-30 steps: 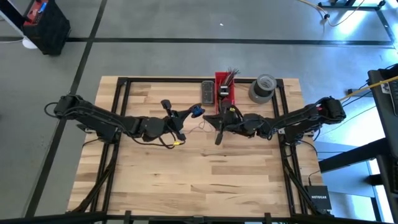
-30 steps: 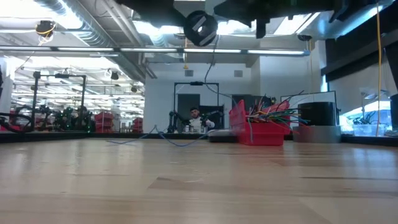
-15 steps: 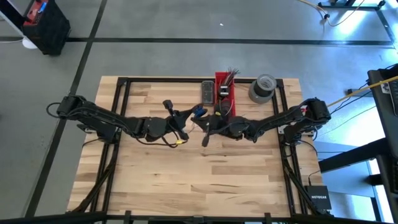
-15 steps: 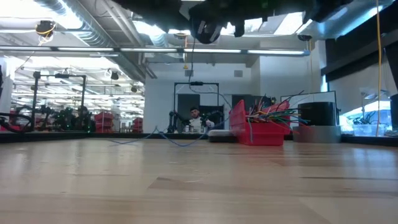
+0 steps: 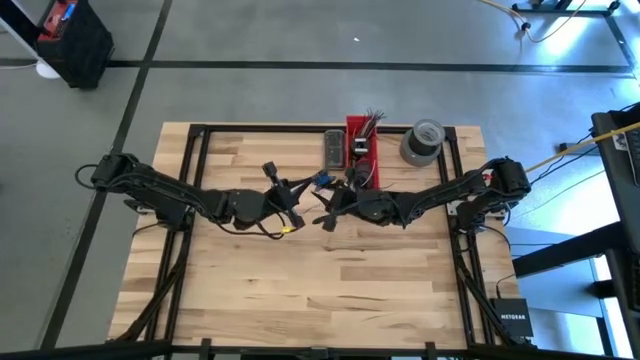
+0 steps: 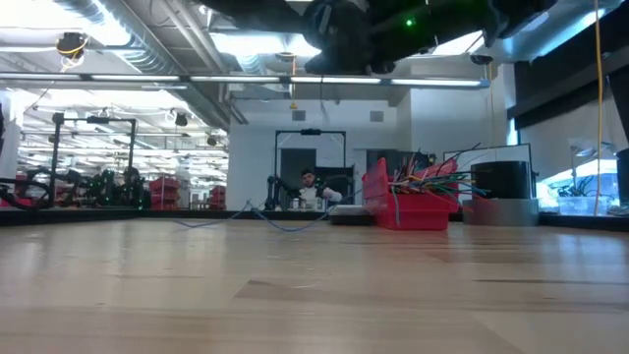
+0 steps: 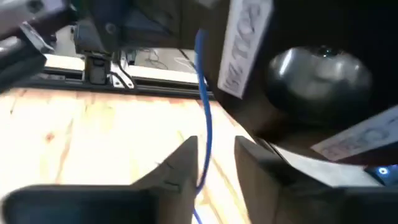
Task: Coil cords
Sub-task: Coil the blue wire into the black spool
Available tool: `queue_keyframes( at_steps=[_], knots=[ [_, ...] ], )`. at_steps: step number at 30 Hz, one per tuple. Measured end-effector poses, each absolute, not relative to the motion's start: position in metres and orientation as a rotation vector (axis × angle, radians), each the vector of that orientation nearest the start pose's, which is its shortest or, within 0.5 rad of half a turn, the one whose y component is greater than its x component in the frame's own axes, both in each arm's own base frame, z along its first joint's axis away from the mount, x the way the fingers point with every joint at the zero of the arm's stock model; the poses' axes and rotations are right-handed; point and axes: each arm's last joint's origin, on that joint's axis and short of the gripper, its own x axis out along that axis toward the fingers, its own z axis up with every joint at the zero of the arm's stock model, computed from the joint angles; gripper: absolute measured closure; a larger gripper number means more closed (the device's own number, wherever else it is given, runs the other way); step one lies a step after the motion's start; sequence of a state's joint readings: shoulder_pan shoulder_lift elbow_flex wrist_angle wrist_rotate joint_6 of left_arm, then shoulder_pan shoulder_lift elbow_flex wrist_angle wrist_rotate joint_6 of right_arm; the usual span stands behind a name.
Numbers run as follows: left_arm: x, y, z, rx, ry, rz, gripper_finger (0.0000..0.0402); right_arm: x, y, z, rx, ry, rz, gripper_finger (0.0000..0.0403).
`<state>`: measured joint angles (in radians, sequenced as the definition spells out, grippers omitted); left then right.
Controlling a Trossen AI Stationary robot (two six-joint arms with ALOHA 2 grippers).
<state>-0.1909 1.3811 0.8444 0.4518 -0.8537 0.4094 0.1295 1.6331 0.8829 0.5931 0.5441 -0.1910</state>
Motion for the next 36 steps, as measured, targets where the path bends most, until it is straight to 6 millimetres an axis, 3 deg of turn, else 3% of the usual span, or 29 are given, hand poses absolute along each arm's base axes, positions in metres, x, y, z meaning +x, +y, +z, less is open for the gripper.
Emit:
queue_keyframes(
  at_steps=[7, 14, 21, 25, 31, 36],
  knots=[
    [0.296, -0.037, 0.281, 0.446, 0.212, 0.639, 0.0400, 0.334, 0.033, 0.234, -0.305, 0.309, -0.398, 0.0238],
    [0.294, -0.043, 0.286, 0.443, 0.189, 0.621, 0.0400, 0.318, 0.046, 0.250, -0.336, 0.324, -0.407, 0.0232],
    [0.294, -0.043, 0.286, 0.443, 0.194, 0.621, 0.0399, 0.318, 0.052, 0.248, -0.347, 0.332, -0.309, 0.0233],
    [0.294, -0.043, 0.286, 0.447, 0.196, 0.621, 0.0400, 0.319, 0.052, 0.245, -0.353, 0.342, -0.307, 0.0267],
    [0.294, -0.044, 0.286, 0.445, 0.194, 0.619, 0.0397, 0.325, 0.054, 0.238, -0.350, 0.342, -0.247, 0.0390],
    [0.294, -0.044, 0.288, 0.408, 0.161, 0.607, 0.0397, 0.339, 0.052, 0.227, -0.340, 0.284, -0.266, 0.0394]
  ],
)
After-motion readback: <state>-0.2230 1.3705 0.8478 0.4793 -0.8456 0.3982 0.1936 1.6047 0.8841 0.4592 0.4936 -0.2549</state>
